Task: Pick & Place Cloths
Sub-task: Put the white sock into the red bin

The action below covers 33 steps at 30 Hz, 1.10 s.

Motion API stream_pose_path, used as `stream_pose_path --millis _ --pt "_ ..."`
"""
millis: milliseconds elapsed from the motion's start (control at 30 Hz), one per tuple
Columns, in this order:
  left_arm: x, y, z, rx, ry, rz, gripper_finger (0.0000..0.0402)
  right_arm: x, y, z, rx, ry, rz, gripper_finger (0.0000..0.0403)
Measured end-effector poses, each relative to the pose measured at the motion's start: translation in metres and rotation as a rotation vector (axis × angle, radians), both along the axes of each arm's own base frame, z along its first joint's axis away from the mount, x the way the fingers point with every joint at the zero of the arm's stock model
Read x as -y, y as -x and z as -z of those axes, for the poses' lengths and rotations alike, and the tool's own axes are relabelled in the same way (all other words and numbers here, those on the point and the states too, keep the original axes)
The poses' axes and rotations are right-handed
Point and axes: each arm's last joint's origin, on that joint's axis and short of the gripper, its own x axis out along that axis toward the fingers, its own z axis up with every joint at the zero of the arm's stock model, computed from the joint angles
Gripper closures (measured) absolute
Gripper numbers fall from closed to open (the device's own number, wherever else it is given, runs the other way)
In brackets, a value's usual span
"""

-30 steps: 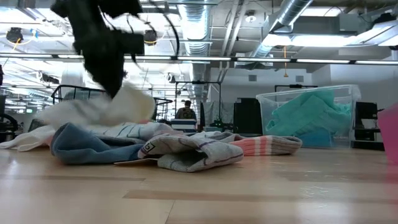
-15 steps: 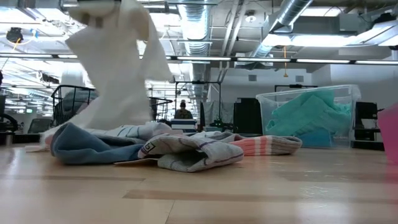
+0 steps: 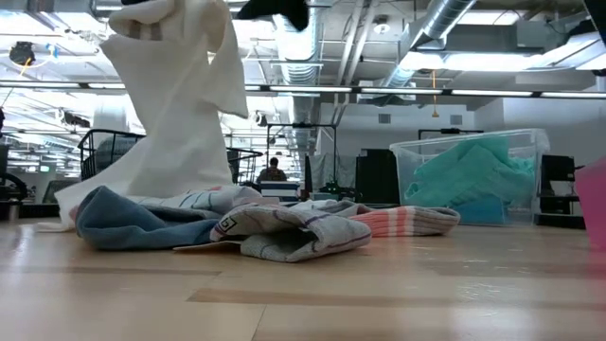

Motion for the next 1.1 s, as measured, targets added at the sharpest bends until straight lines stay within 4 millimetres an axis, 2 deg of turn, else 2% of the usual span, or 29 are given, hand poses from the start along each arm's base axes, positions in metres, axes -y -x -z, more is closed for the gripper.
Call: stream_pose_path --millis 300,400,500,567,667,700,867,1100 --pt "0.001 -0.002 0.001 -0.009 0.007 0.032 0.0401 0.0 -0.02 0.029 -0.036 0.0 0.033 0.0114" --pt "0.001 -0.002 0.001 -0.005 0.012 0.043 0.0401 -0.002 -0.021 0.031 -0.04 0.054 0.076 0.0133" --pt "0.002 -0.002 0.001 -0.003 0.015 0.049 0.0401 -0.006 -0.022 0.03 -0.033 0.088 0.068 0.0186" --pt "0.002 -0.003 0.001 -0.003 0.015 0.051 0.0401 -0.01 -0.022 0.03 -0.028 0.107 0.052 0.0249" --pt "0.002 -0.003 0.001 -0.002 0.015 0.05 0.0401 -0.012 -0.02 0.028 -0.025 0.118 0.04 0.0364" --pt "0.002 -0.003 0.001 -0.001 0.015 0.049 0.04 -0.012 -0.02 0.027 -0.024 0.117 0.04 0.0379" --pt "0.002 -0.002 0.001 -0.007 -0.037 0.076 0.0385 -0.014 -0.018 0.025 -0.048 0.104 0.049 0.0392" --pt "0.003 -0.001 0.005 -0.05 -0.039 0.11 0.0306 -0.027 -0.003 0.004 -0.151 0.146 0.063 0.0398"
